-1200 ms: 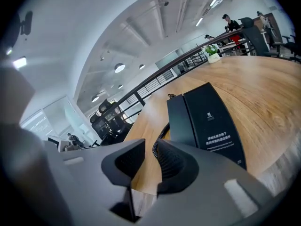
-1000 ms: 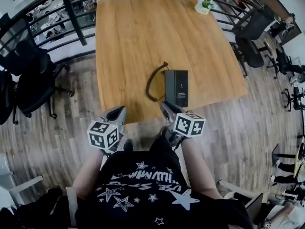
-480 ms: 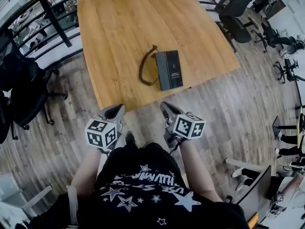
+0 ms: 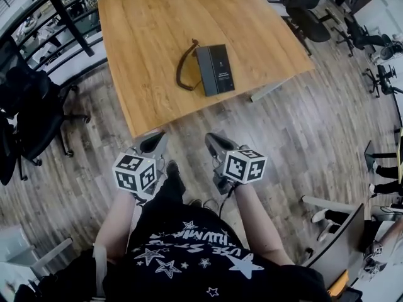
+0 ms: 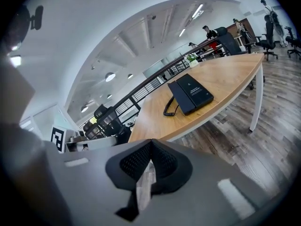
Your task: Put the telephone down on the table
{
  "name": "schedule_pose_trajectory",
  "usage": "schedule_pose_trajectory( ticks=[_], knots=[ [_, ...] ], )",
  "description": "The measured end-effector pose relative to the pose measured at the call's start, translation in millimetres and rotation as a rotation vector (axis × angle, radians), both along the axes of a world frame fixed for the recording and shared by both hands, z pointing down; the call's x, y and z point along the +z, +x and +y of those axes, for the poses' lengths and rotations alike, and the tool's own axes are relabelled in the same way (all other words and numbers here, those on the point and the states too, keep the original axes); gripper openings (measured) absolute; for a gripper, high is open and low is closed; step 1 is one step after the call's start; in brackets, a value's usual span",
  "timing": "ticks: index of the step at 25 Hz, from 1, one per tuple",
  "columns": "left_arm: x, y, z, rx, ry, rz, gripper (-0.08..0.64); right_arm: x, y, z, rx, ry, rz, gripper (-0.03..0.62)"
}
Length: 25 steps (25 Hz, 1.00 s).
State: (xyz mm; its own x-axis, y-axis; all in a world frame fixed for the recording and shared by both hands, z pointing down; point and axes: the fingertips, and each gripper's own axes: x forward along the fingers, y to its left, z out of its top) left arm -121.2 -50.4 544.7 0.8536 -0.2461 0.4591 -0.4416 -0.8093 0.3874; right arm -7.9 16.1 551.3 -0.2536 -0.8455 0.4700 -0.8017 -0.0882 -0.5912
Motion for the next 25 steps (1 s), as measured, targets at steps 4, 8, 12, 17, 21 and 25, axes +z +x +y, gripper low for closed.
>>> schedule_pose_trajectory(
  ticks=[4, 8, 12, 17, 21, 25],
  knots=[
    [-8.5, -14.4, 26.6, 0.0, 0.017, 0.001, 0.002, -8.8, -16.1, 25.9, -0.007, 0.022, 0.014, -0.002],
    [-16.8, -32.3, 54.1, -0.017, 0.027, 0.017, 0.002, -13.5, -35.0, 53.0, -0.027, 0.029, 0.029, -0.002],
    [-18.1, -44.9, 80.3, -0.021, 0.027, 0.02, 0.002, -20.3, -44.6, 73.6, -0.039, 0.04, 0.048, -0.002],
    [-14.6, -57.7, 100.4, -0.022, 0.021, 0.035, 0.002, -23.9, -59.4, 93.2, -0.05, 0.047, 0.08, -0.002],
    [-21.9, -52.1, 123.9, -0.005, 0.033, 0.044, 0.002, -27.5, -59.6, 115.8, -0.052, 0.047, 0.092, -0.002],
    [-29.0, -42.7, 149.1, 0.005, 0.038, 0.039, 0.002, -32.7, -52.2, 138.0, -0.05, 0.045, 0.091, -0.002]
  ],
)
